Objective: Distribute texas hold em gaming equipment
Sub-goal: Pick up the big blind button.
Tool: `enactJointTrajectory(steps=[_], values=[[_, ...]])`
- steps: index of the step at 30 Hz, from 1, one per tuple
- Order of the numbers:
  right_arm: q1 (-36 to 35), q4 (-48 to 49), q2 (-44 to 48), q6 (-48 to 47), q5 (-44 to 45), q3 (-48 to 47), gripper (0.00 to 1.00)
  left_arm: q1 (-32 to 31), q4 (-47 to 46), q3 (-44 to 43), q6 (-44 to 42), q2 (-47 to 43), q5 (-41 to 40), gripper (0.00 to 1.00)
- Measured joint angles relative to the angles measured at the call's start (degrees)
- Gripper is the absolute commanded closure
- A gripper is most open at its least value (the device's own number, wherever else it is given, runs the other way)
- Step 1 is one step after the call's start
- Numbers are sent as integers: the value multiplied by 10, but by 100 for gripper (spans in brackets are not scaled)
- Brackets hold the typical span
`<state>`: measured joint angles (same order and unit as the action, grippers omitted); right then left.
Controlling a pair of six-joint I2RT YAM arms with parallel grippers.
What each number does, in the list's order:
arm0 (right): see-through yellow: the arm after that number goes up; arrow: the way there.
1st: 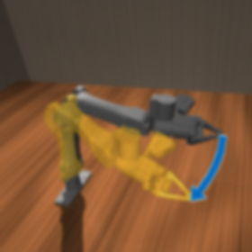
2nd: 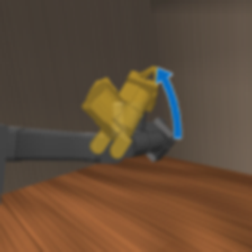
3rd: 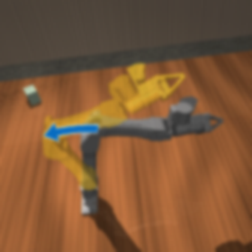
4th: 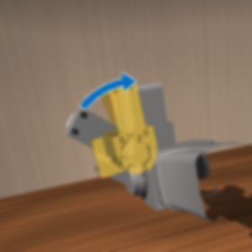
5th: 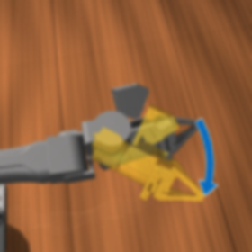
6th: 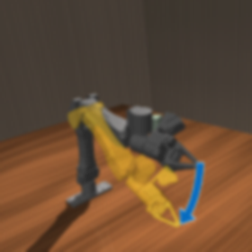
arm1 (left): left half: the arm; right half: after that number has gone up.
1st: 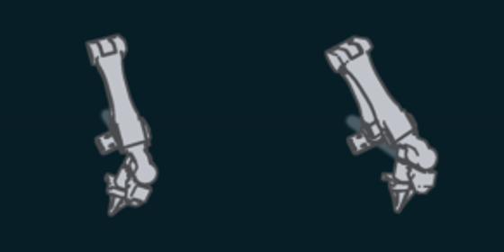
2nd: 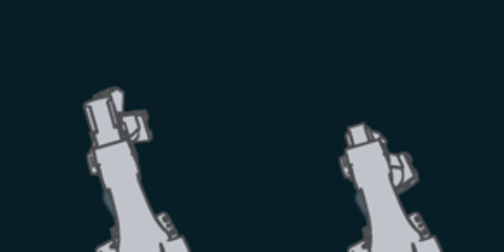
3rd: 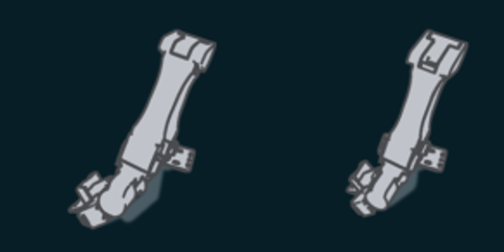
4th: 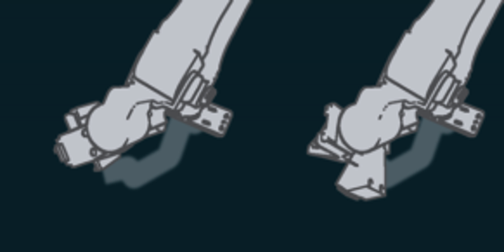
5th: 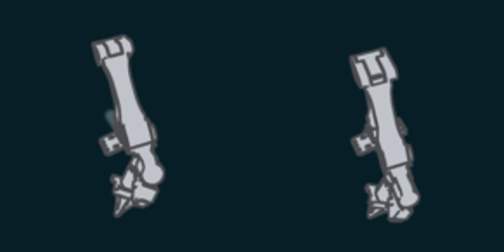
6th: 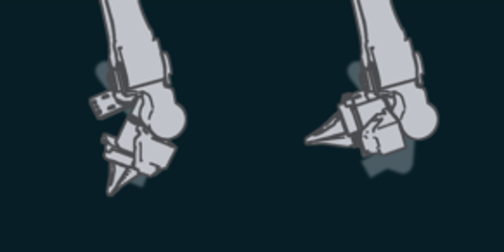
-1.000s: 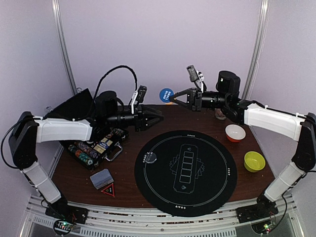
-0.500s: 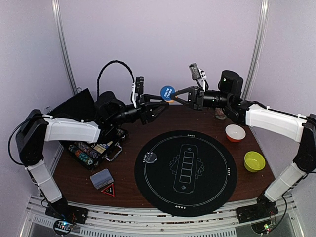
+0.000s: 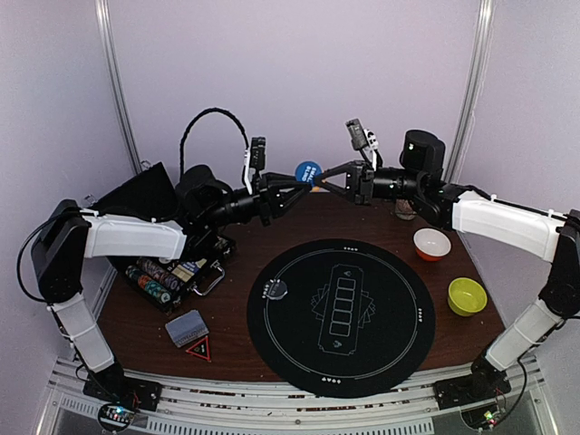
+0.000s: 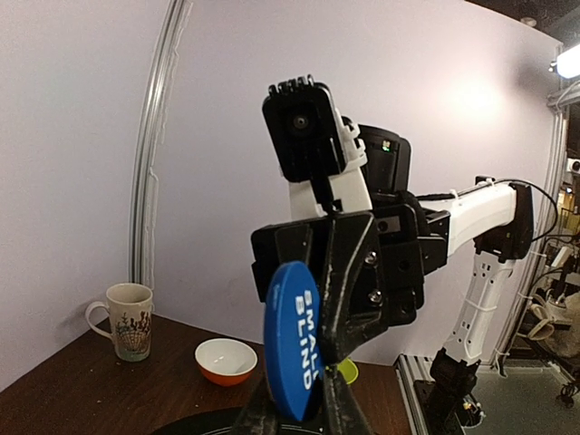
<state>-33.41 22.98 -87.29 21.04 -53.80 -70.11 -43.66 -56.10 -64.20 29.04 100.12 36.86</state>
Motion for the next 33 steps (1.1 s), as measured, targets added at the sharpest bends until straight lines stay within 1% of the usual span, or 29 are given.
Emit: enactJointTrajectory(steps=[1, 5, 7, 9, 10, 11, 14, 17, 19, 24, 27, 33], values=[[0, -2, 0, -2, 0, 0, 100, 0, 0, 0, 2, 1, 3, 100], [3, -2, 2, -30, -12, 0, 100, 0, 2, -7, 25, 4, 22, 100], [3, -8, 6, -41, -13, 0, 84, 0, 5, -11, 26, 4, 28, 100], [4, -35, 10, -64, -11, -7, 69, 0, 23, -18, 21, 4, 32, 100], [7, -62, 10, -80, -3, -15, 64, 0, 46, -28, 9, 4, 30, 100], [9, -89, 10, -93, 5, -24, 61, 0, 71, -38, -6, 4, 28, 100], [15, -180, 14, -161, 37, -52, 57, 0, 208, -89, -75, 4, 12, 100], [16, -266, 23, -252, 82, -73, 56, -4, 341, -131, -155, 4, -14, 100], [16, -310, 29, -306, 100, -78, 58, -9, 422, -155, -207, 4, -34, 100], [16, -373, 35, -394, 94, -79, 71, -15, 548, -169, -281, 4, -40, 100], [15, -393, 35, -413, 87, -79, 75, -14, 591, -169, -301, 4, -35, 100], [14, -399, 15, -412, 57, -84, 74, -15, 625, -169, -322, 5, -31, 100]])
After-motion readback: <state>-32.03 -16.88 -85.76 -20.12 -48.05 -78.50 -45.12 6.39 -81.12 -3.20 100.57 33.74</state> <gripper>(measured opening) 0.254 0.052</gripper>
